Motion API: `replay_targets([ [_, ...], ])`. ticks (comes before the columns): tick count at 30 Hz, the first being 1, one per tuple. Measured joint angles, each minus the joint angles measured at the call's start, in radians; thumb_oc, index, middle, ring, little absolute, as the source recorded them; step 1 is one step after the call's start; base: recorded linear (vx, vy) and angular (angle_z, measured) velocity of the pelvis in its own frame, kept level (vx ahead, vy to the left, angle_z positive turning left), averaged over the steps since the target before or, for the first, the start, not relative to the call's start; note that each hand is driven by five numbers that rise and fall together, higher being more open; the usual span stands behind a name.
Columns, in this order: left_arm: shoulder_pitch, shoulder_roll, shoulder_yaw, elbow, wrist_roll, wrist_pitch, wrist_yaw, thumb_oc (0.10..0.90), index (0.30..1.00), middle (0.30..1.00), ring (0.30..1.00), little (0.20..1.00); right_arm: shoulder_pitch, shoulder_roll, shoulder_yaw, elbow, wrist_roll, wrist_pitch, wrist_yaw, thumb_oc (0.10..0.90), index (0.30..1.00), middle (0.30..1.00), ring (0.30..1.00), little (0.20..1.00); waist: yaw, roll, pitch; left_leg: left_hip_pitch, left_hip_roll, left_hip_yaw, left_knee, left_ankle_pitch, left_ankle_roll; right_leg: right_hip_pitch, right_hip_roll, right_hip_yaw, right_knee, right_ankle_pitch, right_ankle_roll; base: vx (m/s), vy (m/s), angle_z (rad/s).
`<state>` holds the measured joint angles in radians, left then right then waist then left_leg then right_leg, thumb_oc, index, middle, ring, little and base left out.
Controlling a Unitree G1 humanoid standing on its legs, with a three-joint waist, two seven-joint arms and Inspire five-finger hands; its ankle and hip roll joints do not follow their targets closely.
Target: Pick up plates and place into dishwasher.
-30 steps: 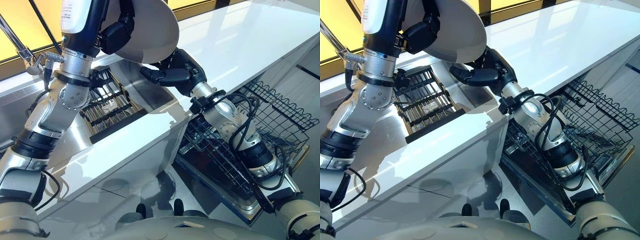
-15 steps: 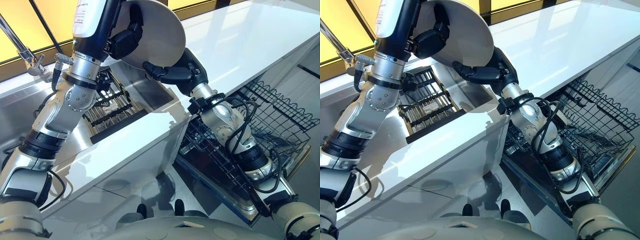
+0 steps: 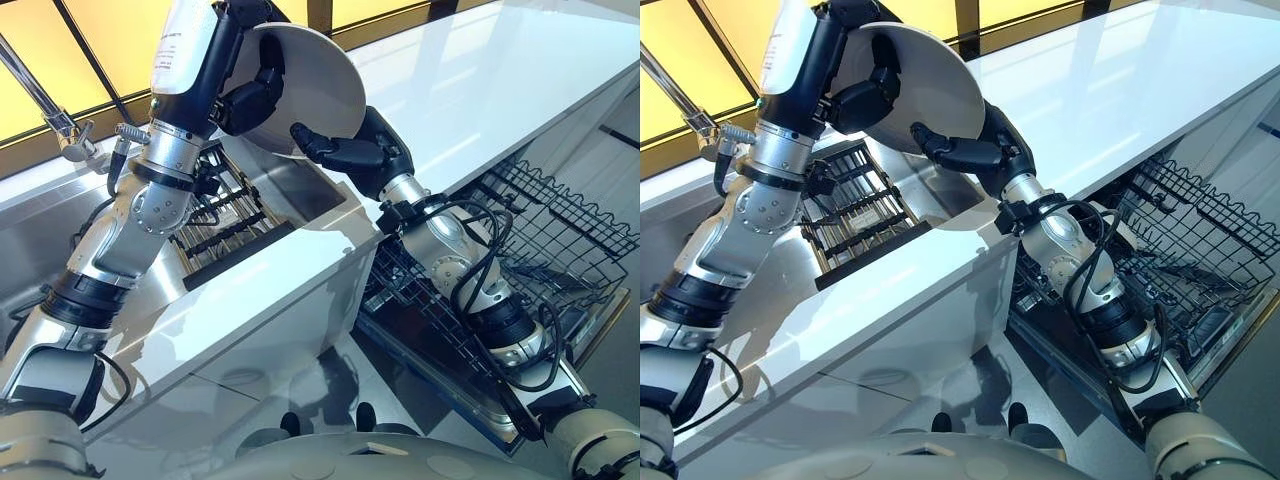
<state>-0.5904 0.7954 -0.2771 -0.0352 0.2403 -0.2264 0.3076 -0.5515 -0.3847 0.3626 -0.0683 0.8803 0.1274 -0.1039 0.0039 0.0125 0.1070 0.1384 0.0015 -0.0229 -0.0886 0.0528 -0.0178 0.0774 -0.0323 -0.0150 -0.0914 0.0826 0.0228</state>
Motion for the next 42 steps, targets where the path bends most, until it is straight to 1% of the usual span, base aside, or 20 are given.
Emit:
replay_targets([
  [2,0.011,-0.004,0.0,-0.003,-0.014,-0.017,-0.016,0.1,0.3,0.3,0.3,0.2,0.0,-0.002,-0.007,0.017,-0.004,0.0,0.0,0.1,0.3,0.3,0.3,0.2,0.004,0.0,0.0,0.001,0.002,0.002,0.0,0.0,0.0,-0.001,-0.001,0.0,0.0,0.0,0.0,0.0,0.0,0.0],
  [4,0.022,-0.022,0.005,0.001,-0.018,-0.005,-0.03,0.1,0.3,0.3,0.3,0.2,0.005,0.002,-0.002,0.02,-0.046,0.0,0.0,0.1,0.3,0.3,0.3,0.2,0.01,0.0,0.0,0.002,0.005,0.016,0.0,0.0,0.0,-0.001,0.0,0.0,0.0,0.0,0.0,0.02,0.003,-0.05],
  [6,0.034,-0.037,0.005,0.0,-0.019,-0.01,-0.04,0.1,0.3,0.3,0.3,0.2,0.006,0.0,-0.003,0.034,-0.051,0.0,-0.002,0.1,0.3,0.3,0.3,0.2,0.021,0.001,0.0,0.004,0.007,0.023,0.0,-0.001,-0.001,-0.001,-0.002,0.0,0.0,0.0,0.0,0.03,0.012,-0.09],
  [16,0.049,-0.058,0.006,0.001,-0.064,0.015,-0.069,0.1,0.3,0.3,0.3,0.2,0.025,0.002,-0.002,0.035,-0.078,0.0,-0.002,0.1,0.3,0.3,0.3,0.2,0.022,0.002,0.0,0.005,0.009,0.021,0.0,-0.001,-0.002,0.001,0.003,0.0,0.0,0.002,-0.002,0.0,0.002,0.0],
  [17,0.05,-0.065,0.006,0.001,-0.071,0.026,-0.078,0.314,0.484,0.484,0.484,0.414,0.03,0.0,-0.002,0.036,-0.078,0.0,-0.002,0.1,0.3,0.3,0.3,0.2,0.022,0.002,0.0,0.005,0.01,0.02,0.0,-0.001,-0.002,0.001,0.003,-0.001,0.0,0.002,-0.002,0.0,0.0,0.0],
  [18,0.053,-0.072,0.008,0.001,-0.088,0.035,-0.088,0.8,0.9,0.9,0.9,0.9,0.032,-0.001,-0.002,0.036,-0.083,0.0,-0.002,0.1,0.3,0.3,0.3,0.2,0.023,0.002,0.0,0.005,0.01,0.02,0.0,-0.001,-0.002,0.001,0.004,-0.001,0.0,0.002,-0.002,0.0,0.0,0.0],
  [21,0.054,-0.089,0.011,0.001,-0.142,0.093,-0.143,0.8,0.9,0.9,0.9,0.9,0.034,-0.006,-0.002,0.054,-0.115,0.001,-0.008,0.1,0.3,0.3,0.3,0.2,0.023,0.002,0.0,0.006,0.009,0.019,0.0,-0.001,-0.002,0.003,0.004,-0.002,0.0,0.002,-0.002,0.0,0.0,0.0],
  [23,0.062,-0.098,0.009,0.001,-0.208,0.116,-0.19,0.8,0.9,0.9,0.9,0.9,0.035,-0.022,-0.002,0.067,-0.139,0.002,-0.022,0.1,0.3,0.3,0.3,0.2,0.023,0.002,0.0,0.006,0.009,0.018,0.0,-0.001,-0.002,0.003,0.003,-0.002,0.0,0.002,-0.003,0.0,0.0,0.0],
  [24,0.064,-0.103,0.009,0.003,-0.247,0.131,-0.208,0.8,0.9,0.9,0.9,0.9,0.034,-0.029,-0.003,0.066,-0.171,0.002,-0.029,0.1,0.3,0.3,0.3,0.2,0.023,0.002,0.0,0.006,0.009,0.018,0.0,-0.001,-0.002,0.003,0.003,-0.002,0.0,0.002,-0.003,0.0,0.0,0.0],
  [26,0.064,-0.109,0.01,0.009,-0.338,0.186,-0.239,0.8,0.9,0.9,0.9,0.9,0.031,-0.051,-0.012,0.065,-0.331,-0.006,-0.059,0.1,0.3,0.3,0.3,0.2,0.023,0.002,0.0,0.006,0.009,0.016,0.0,-0.001,-0.002,0.003,0.004,-0.002,0.0,0.002,-0.003,0.0,0.0,0.0],
  [28,0.067,-0.109,0.017,0.025,-0.372,0.225,-0.253,0.8,0.9,0.9,0.9,0.9,0.031,-0.073,-0.027,0.064,-0.434,-0.04,-0.083,0.1,0.3,0.3,0.3,0.2,0.021,0.005,0.002,0.006,0.009,0.017,0.0,-0.001,-0.002,0.003,0.003,-0.001,0.0,0.002,-0.003,0.0,0.0,0.0],
  [30,0.1,-0.108,0.044,0.063,-0.397,0.262,-0.272,0.8,0.9,0.9,0.9,0.9,0.03,-0.11,-0.093,0.061,-0.559,-0.097,-0.123,0.1,0.3,0.3,0.3,0.2,0.021,0.013,0.001,0.005,0.009,0.017,0.0,-0.002,-0.002,0.003,0.003,-0.001,0.0,0.002,-0.002,0.0,0.0,0.0],
  [32,0.15,-0.106,0.087,0.076,-0.407,0.274,-0.276,0.8,0.9,0.9,0.9,0.9,0.03,-0.158,-0.184,0.063,-0.598,-0.13,-0.17,0.1,0.3,0.3,0.3,0.2,0.02,0.015,0.002,0.003,0.009,0.015,0.0,-0.002,-0.002,0.002,0.004,-0.001,0.0,0.002,-0.003,-0.02,0.002,0.02],
  [34,0.209,-0.095,0.144,0.088,-0.408,0.285,-0.283,0.8,0.9,0.9,0.9,0.9,0.031,-0.231,-0.294,0.074,-0.609,-0.14,-0.227,0.1,0.3,0.3,0.3,0.2,0.02,0.015,0.002,0.002,0.01,0.013,0.0,-0.002,-0.002,0.002,0.004,0.0,0.0,0.002,-0.003,-0.04,0.001,0.02],
  [37,0.266,-0.059,0.206,0.102,-0.429,0.29,-0.304,0.8,0.9,0.9,0.9,0.9,0.035,-0.326,-0.408,0.145,-0.61,-0.154,-0.286,0.1,0.3,0.3,0.3,0.2,0.02,0.015,0.002,0.002,0.009,0.006,-0.001,-0.002,-0.002,0.003,0.004,-0.003,0.0,0.002,-0.003,-0.05,0.001,0.02],
  [40,0.272,-0.026,0.225,0.156,-0.439,0.29,-0.317,0.8,0.9,0.9,0.9,0.9,0.044,-0.36,-0.498,0.248,-0.614,-0.15,-0.34,0.1,0.3,0.3,0.3,0.2,0.019,0.015,0.002,0.004,0.009,-0.002,-0.001,-0.002,-0.002,0.009,0.004,-0.013,0.0,0.001,-0.002,-0.04,0.002,0.07],
  [42,0.276,-0.026,0.24,0.179,-0.439,0.29,-0.325,0.8,0.9,0.9,0.9,0.9,0.084,-0.372,-0.541,0.303,-0.613,-0.143,-0.352,0.1,0.3,0.3,0.3,0.2,0.018,0.015,0.002,0.005,0.009,-0.003,-0.002,-0.002,-0.002,0.012,0.003,-0.018,0.0,0.001,-0.002,-0.05,0.009,0.07],
])
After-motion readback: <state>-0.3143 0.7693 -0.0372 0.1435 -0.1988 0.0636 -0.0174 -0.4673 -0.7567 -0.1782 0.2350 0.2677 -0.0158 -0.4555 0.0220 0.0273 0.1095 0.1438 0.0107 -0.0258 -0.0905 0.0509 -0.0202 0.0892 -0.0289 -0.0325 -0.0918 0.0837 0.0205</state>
